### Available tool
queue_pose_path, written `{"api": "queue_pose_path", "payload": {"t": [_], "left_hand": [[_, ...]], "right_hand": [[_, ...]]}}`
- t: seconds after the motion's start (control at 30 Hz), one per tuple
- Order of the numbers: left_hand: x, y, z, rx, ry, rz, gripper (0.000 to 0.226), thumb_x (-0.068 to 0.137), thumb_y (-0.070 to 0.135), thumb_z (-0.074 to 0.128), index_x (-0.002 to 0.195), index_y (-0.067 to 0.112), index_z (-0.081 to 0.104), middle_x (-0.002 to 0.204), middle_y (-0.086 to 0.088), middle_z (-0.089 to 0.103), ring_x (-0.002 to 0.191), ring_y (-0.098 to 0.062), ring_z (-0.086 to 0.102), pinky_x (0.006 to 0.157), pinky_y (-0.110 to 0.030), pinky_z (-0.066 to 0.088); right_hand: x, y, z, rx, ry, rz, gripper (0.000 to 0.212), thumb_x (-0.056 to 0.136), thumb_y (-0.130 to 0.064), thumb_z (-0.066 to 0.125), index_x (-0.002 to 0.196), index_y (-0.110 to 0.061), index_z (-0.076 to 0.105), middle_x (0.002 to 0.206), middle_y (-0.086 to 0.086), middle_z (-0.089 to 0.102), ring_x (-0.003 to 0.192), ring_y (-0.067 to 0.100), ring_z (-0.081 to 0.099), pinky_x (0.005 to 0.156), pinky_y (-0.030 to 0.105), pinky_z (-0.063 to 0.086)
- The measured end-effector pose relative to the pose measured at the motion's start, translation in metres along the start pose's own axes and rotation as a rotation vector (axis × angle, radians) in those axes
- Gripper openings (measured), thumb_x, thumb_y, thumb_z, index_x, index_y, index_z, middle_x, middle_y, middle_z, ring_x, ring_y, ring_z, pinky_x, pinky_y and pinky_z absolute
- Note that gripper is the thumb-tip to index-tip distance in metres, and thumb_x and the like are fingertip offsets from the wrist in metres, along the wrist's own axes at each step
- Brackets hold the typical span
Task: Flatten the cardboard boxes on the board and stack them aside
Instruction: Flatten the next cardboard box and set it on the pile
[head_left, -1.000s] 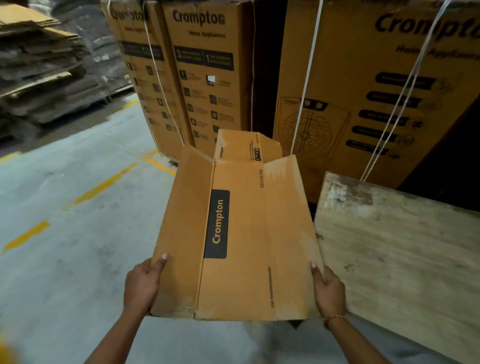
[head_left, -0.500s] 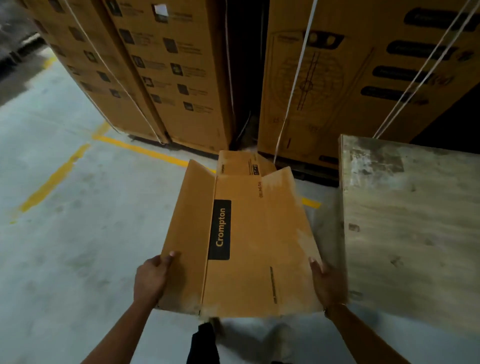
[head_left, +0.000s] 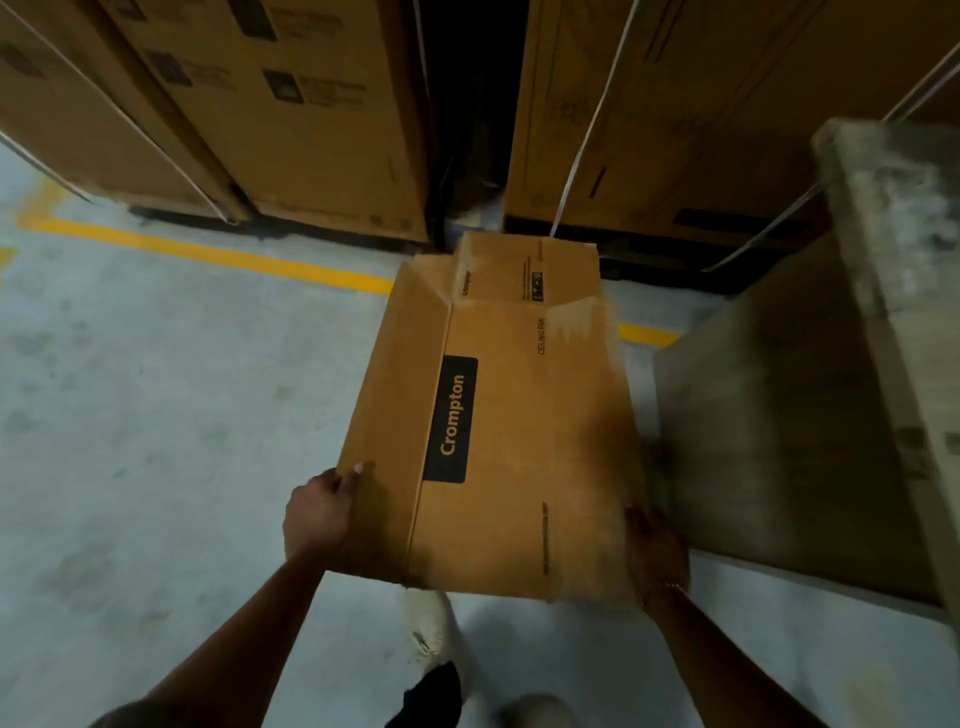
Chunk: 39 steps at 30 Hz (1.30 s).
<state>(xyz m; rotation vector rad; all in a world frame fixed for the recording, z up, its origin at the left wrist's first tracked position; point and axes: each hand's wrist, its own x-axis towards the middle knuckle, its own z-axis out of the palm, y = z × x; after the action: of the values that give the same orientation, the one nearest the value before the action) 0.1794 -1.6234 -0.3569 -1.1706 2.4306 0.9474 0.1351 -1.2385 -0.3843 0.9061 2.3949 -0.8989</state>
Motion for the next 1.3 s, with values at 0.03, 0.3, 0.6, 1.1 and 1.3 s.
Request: {"api": "queue_pose_path", "payload": {"t": [0.03,0.3,0.6,1.1,1.3], "left_hand": [[0.015,-0.011,0.017,0.022,-0.010,-0.010,0.060,0.097,0.060,0.044,0.104,0.007,0.071,0.102,-0.021,0.071,0.093,-0.040,0.063,0.079,-0.041,0.047],[0.108,-0.090,0.148,-0.001,-0.099,-0.093,0.062,0.094,0.062,0.050,0.109,0.006,0.071,0.112,-0.021,0.069,0.102,-0.041,0.063,0.091,-0.047,0.051],[0.174,-0.155,0.230,0.031,-0.154,-0.159,0.044,0.096,0.048,0.055,0.113,0.010,0.069,0.117,-0.019,0.068,0.106,-0.038,0.061,0.089,-0.043,0.047],[0.049,-0.075,0.134,0.463,-0.303,0.337,0.072,0.097,0.061,0.040,0.154,0.020,0.029,0.155,-0.007,0.038,0.136,-0.028,0.043,0.104,-0.048,0.042],[-0.060,0.027,0.026,0.452,-0.281,0.534,0.086,0.088,0.078,0.019,0.154,0.024,0.028,0.155,-0.001,0.039,0.138,-0.023,0.041,0.105,-0.044,0.043]], "right_hand": [[0.013,0.005,0.016,-0.027,-0.004,-0.011,0.050,0.101,-0.049,0.044,0.120,-0.010,0.067,0.118,0.021,0.066,0.106,0.039,0.061,0.086,0.043,0.048],[0.118,0.085,0.123,-0.019,-0.054,0.101,0.044,0.099,-0.045,0.048,0.134,-0.021,0.060,0.133,0.016,0.060,0.116,0.038,0.057,0.098,0.046,0.047],[0.187,0.137,0.214,-0.001,-0.145,0.129,0.048,0.100,-0.051,0.046,0.134,-0.020,0.059,0.133,0.021,0.059,0.115,0.041,0.057,0.097,0.042,0.046],[0.076,0.087,0.102,-0.032,-0.352,0.064,0.059,0.098,-0.051,0.048,0.149,-0.024,0.034,0.143,0.012,0.052,0.126,0.034,0.052,0.099,0.038,0.042],[-0.038,0.022,-0.029,0.005,-0.378,-0.108,0.060,0.097,-0.051,0.050,0.149,-0.025,0.035,0.142,0.007,0.054,0.126,0.027,0.053,0.104,0.038,0.044]]}}
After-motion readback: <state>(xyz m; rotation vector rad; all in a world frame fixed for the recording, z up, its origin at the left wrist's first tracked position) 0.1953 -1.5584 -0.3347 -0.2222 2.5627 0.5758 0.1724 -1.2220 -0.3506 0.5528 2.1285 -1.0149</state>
